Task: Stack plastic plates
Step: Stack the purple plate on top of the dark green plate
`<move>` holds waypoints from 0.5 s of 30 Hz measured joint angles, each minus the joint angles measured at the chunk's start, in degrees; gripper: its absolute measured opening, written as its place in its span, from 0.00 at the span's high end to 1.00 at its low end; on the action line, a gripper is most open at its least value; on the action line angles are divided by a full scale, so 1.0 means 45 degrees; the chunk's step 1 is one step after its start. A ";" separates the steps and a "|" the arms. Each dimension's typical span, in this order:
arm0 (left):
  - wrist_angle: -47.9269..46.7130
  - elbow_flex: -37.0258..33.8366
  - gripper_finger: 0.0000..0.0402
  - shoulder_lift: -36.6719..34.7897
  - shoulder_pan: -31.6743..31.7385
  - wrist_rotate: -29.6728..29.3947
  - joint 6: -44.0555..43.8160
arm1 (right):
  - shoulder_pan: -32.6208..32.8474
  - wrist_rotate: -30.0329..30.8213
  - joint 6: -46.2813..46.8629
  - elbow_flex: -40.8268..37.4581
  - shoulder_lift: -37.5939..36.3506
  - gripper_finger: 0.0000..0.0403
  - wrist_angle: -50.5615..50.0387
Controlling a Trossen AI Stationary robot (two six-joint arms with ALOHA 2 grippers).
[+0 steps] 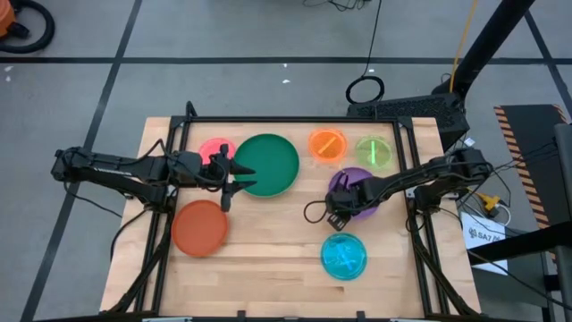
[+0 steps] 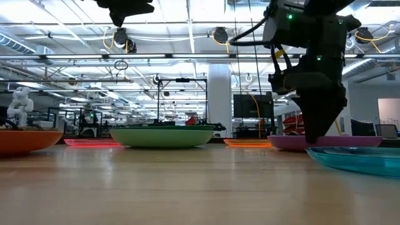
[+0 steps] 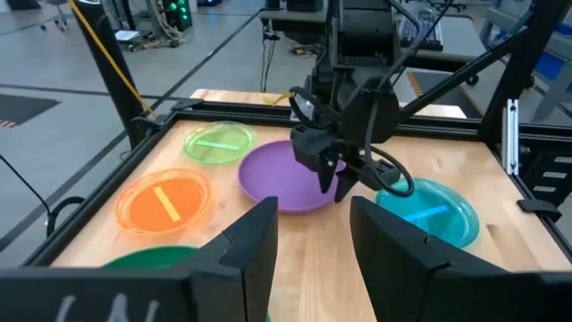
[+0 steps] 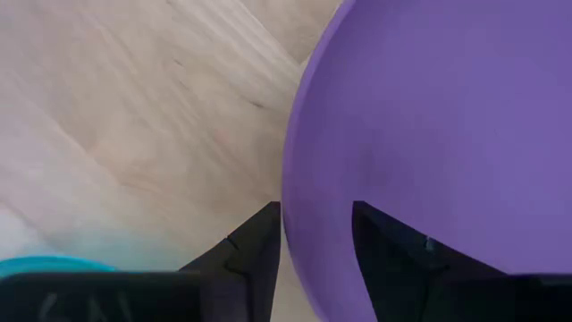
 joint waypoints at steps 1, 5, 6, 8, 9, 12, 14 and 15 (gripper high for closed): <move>0.0005 0.0000 0.63 0.0000 0.0000 0.0000 0.0004 | -0.0005 0.0100 -0.0003 0.0000 0.0022 0.67 -0.0047; 0.0005 0.0000 0.63 0.0005 0.0000 0.0000 0.0004 | -0.0015 0.0185 -0.0204 0.0000 0.0245 0.67 -0.0056; 0.0007 0.0000 0.63 0.0005 0.0000 0.0000 0.0004 | -0.0015 0.0180 -0.0239 0.0000 0.0311 0.67 -0.0038; 0.0001 0.0000 0.63 0.0005 0.0000 0.0000 0.0004 | -0.0016 0.0182 -0.0282 -0.0005 0.0501 0.68 0.0039; 0.0010 -0.0001 0.63 0.0005 0.0000 0.0000 0.0004 | -0.0015 0.0177 -0.0282 -0.0002 0.0594 0.69 0.0046; 0.0010 0.0000 0.63 0.0005 0.0000 0.0000 0.0004 | -0.0014 0.0191 -0.0337 0.0035 0.0822 0.74 0.0125; 0.0002 0.0000 0.63 0.0005 0.0000 0.0000 0.0004 | -0.0005 0.0205 -0.0379 0.0053 0.0916 0.79 0.0175; 0.0005 0.0000 0.63 0.0005 0.0000 0.0000 0.0004 | -0.0001 0.0200 -0.0383 0.0053 0.0916 0.82 0.0185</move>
